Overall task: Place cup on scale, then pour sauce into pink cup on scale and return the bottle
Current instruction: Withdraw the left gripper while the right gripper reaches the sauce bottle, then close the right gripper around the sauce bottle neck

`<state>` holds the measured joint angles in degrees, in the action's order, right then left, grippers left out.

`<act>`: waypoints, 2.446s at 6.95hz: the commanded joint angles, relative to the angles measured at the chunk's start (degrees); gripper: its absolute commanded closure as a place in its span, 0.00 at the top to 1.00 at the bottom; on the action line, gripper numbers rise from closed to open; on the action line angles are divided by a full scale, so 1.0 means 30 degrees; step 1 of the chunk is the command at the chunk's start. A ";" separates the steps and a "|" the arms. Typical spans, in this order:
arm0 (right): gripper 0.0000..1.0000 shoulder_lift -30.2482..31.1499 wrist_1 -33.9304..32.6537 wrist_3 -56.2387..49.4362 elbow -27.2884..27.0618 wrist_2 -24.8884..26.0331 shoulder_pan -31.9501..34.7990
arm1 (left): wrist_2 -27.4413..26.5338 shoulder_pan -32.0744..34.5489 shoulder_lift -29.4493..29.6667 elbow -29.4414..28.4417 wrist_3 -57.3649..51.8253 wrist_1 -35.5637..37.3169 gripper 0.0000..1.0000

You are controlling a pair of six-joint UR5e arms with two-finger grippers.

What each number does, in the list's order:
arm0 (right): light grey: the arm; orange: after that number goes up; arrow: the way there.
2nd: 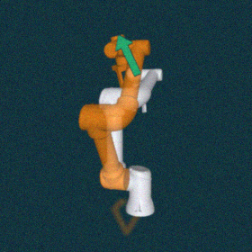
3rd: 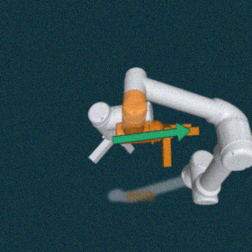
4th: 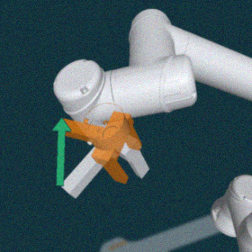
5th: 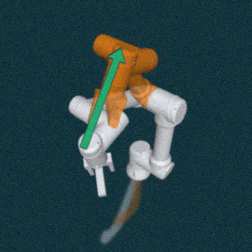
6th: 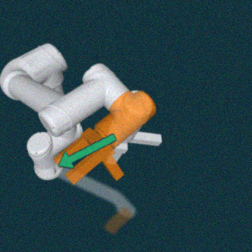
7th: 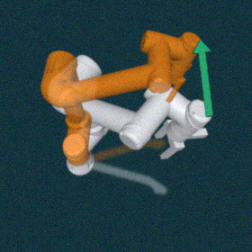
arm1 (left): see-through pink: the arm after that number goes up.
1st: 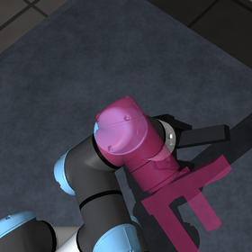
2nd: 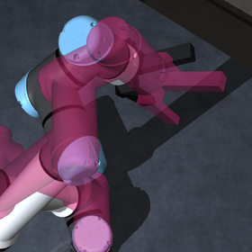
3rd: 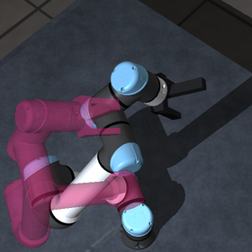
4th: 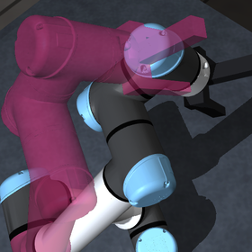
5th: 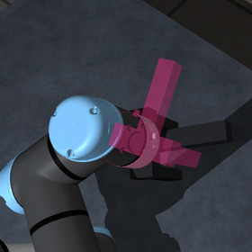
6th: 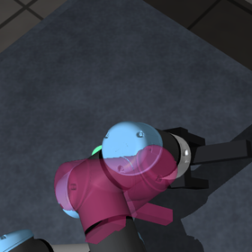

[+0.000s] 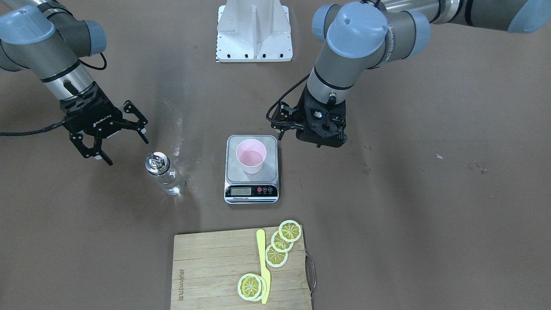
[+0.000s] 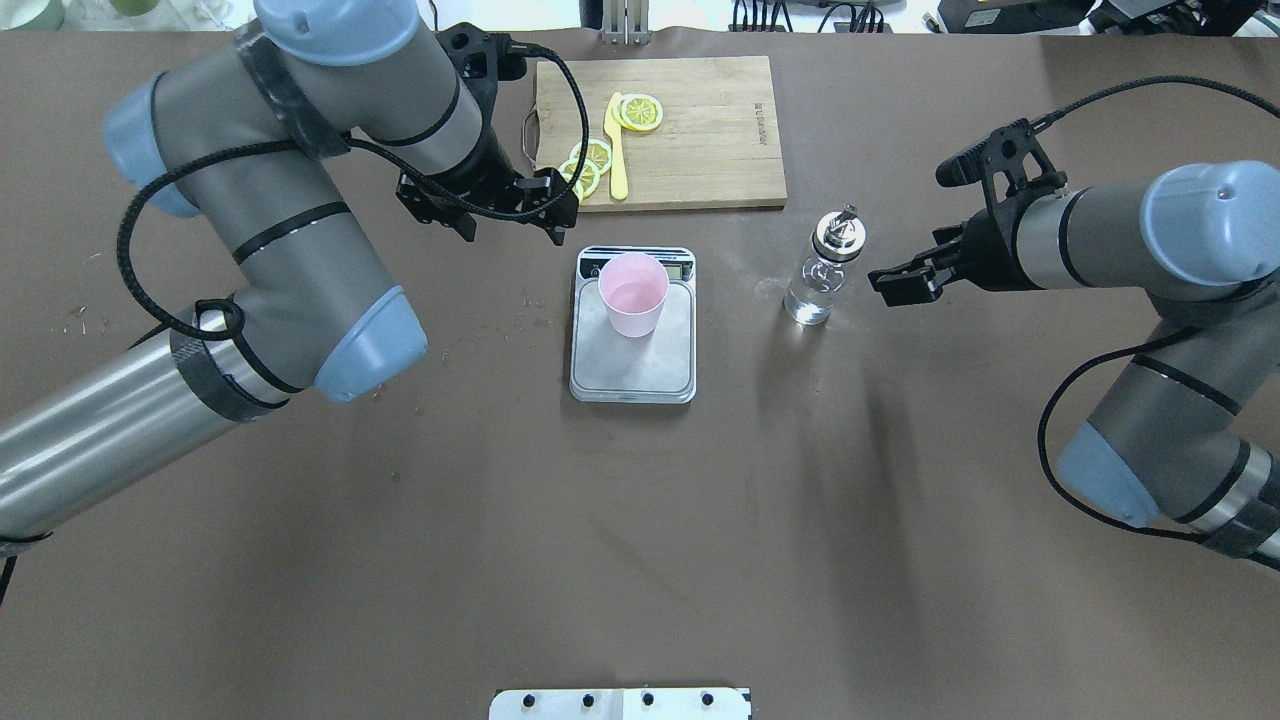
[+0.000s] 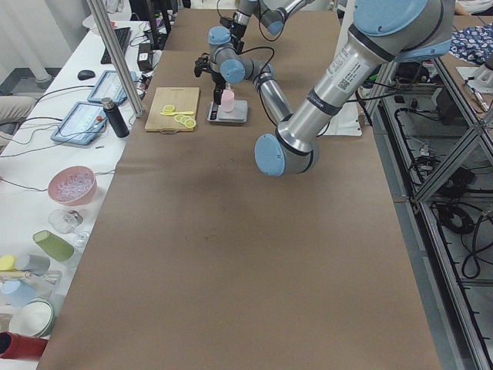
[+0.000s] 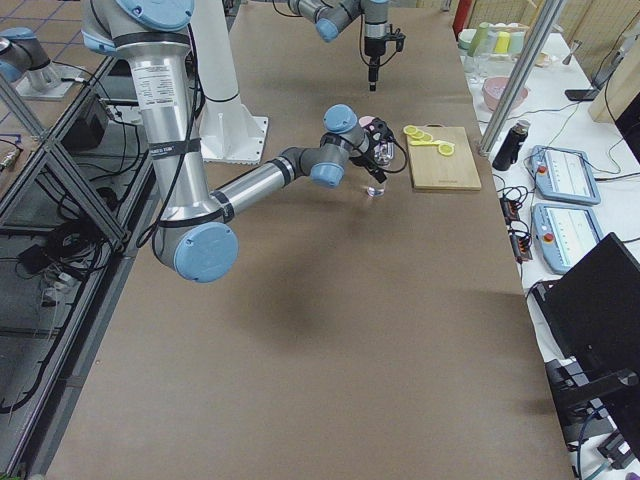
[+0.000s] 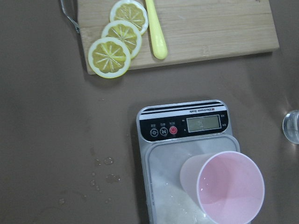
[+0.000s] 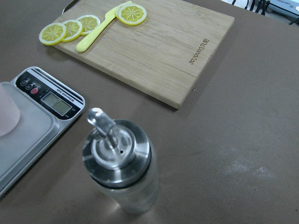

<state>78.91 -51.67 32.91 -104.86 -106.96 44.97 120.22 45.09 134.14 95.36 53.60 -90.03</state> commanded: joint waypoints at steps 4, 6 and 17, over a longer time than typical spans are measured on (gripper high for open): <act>0.99 -0.0490 0.2475 0.0017 0.1984 0.1406 -0.1280 | 0.0034 0.2896 -0.3920 0.3449 -0.5442 0.1887 0.97; 0.99 -0.0638 0.3187 0.0017 0.2607 0.1348 -0.1281 | 0.0034 0.3279 -0.4370 0.3928 -0.5533 0.1916 0.97; 0.99 -0.2015 0.3277 0.0251 0.3487 0.2080 -0.1485 | 0.0034 0.4100 -0.4576 0.5246 -0.6266 0.3351 0.97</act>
<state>73.18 -41.91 33.49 -94.65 -100.85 40.65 120.32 57.39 120.32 111.09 34.81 -80.05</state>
